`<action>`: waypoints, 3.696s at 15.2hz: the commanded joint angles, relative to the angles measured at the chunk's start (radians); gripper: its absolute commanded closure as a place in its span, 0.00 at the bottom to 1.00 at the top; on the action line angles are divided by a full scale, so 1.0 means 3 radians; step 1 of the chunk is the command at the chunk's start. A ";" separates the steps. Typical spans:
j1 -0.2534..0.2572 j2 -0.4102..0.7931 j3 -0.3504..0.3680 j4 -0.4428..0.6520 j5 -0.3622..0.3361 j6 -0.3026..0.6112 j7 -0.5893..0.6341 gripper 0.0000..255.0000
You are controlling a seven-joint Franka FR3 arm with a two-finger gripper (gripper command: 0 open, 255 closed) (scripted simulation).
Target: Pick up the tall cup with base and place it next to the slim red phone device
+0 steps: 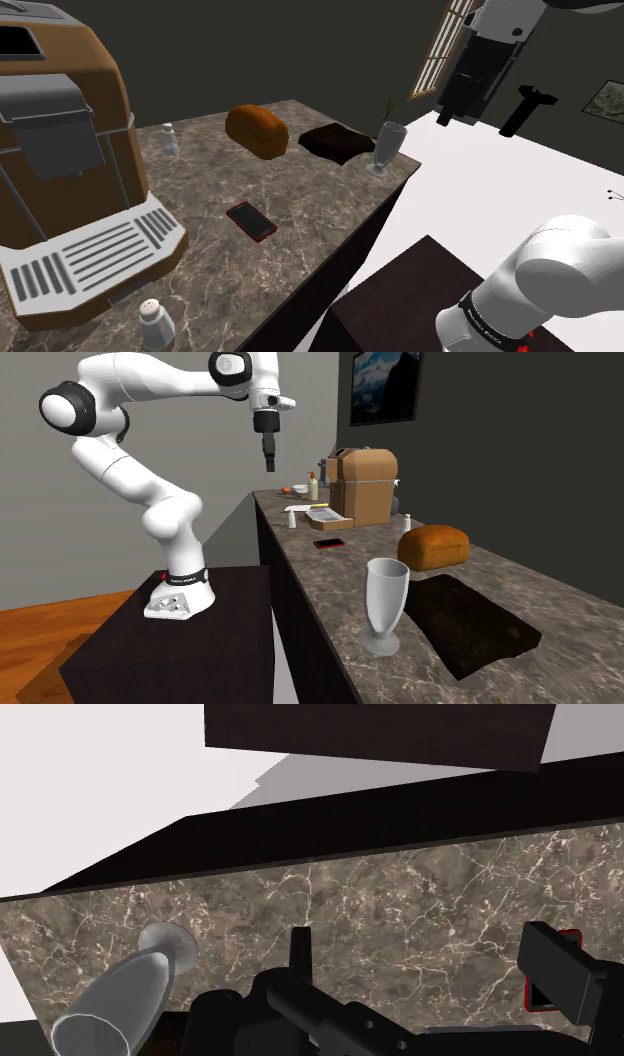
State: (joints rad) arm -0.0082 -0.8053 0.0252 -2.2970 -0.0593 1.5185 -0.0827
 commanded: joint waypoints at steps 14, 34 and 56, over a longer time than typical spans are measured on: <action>-0.0125 0.1133 -0.0690 0.0172 -0.0197 0.1049 -0.0719 0.00; -0.0345 0.3344 -0.1248 0.1571 0.0560 0.1796 -0.1907 0.00; -0.0352 0.3442 -0.1234 0.1444 0.0608 0.2014 -0.1939 1.00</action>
State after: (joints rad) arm -0.1138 0.2271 -0.3452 -1.8636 0.1230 2.1226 -0.6644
